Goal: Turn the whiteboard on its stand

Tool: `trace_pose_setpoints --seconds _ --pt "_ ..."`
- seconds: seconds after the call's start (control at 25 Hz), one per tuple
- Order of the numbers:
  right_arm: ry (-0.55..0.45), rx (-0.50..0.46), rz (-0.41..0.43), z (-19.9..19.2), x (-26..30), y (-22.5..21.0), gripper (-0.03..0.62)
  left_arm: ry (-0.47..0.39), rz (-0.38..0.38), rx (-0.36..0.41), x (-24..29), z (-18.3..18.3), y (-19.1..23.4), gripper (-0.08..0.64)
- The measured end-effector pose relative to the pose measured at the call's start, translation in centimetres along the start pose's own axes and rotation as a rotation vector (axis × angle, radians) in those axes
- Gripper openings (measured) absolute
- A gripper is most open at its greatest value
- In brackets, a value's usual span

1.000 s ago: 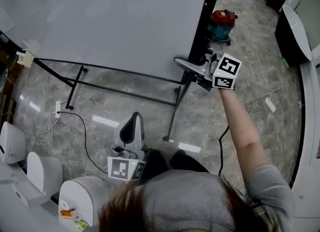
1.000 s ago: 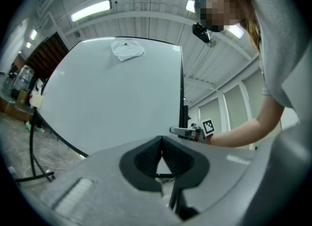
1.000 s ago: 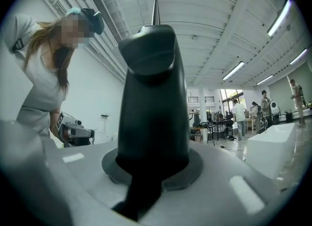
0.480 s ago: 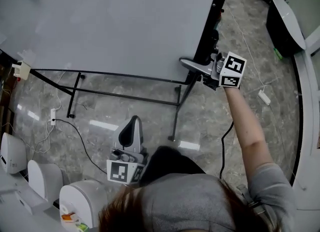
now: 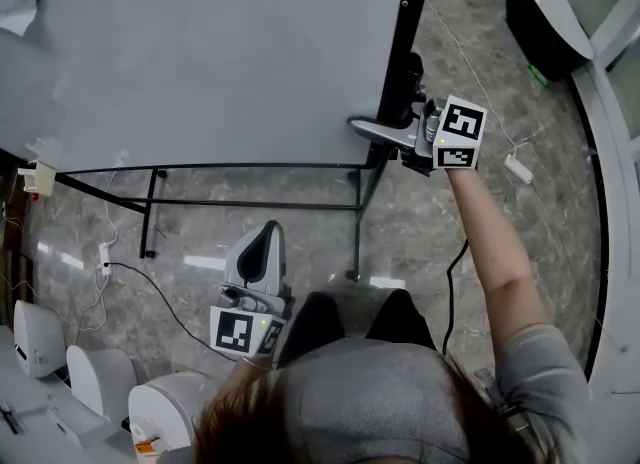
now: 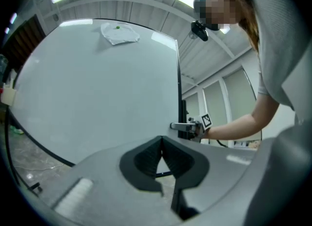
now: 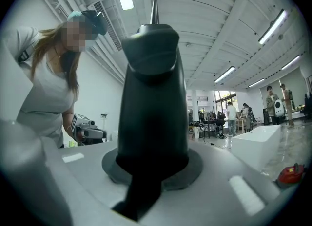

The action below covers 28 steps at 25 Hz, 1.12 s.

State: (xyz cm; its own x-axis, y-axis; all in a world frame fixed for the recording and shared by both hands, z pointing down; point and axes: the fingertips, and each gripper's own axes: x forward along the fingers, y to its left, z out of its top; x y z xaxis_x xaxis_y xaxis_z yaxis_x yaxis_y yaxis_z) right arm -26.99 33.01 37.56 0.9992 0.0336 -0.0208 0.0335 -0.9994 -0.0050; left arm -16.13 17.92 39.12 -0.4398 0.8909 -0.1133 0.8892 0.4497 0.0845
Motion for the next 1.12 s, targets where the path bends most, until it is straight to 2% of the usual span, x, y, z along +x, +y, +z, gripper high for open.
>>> trace_pose_setpoints --seconds 0.12,0.24,0.44,0.64,0.76,0.88,1.12 --pt "0.000 -0.001 -0.002 -0.6 -4.6 0.2 0.083 0.007 0.050 -0.001 1.6 -1.9 -3.9 -0.004" --pt "0.010 0.000 0.002 -0.2 -4.6 0.6 0.083 0.002 0.079 -0.030 1.5 -1.9 -4.3 -0.003" --pt "0.025 0.004 -0.002 0.8 -3.9 1.1 0.083 -0.001 0.077 -0.052 2.1 -1.4 -4.0 -0.004" --pt "0.040 -0.002 -0.012 1.1 -8.5 1.4 0.083 -0.004 -0.002 -0.049 5.4 -1.1 -8.1 -0.003" --pt "0.047 0.000 -0.009 0.8 -11.0 2.0 0.083 0.047 -0.077 -0.083 6.6 -2.7 -10.6 -0.003" --pt "0.039 -0.003 -0.022 0.2 -15.1 2.7 0.083 0.076 -0.149 -0.062 8.2 -3.9 -13.8 -0.003" --pt "0.036 -0.009 -0.019 -0.2 -19.5 3.3 0.083 0.079 -0.149 -0.015 9.4 -5.0 -18.8 -0.003"
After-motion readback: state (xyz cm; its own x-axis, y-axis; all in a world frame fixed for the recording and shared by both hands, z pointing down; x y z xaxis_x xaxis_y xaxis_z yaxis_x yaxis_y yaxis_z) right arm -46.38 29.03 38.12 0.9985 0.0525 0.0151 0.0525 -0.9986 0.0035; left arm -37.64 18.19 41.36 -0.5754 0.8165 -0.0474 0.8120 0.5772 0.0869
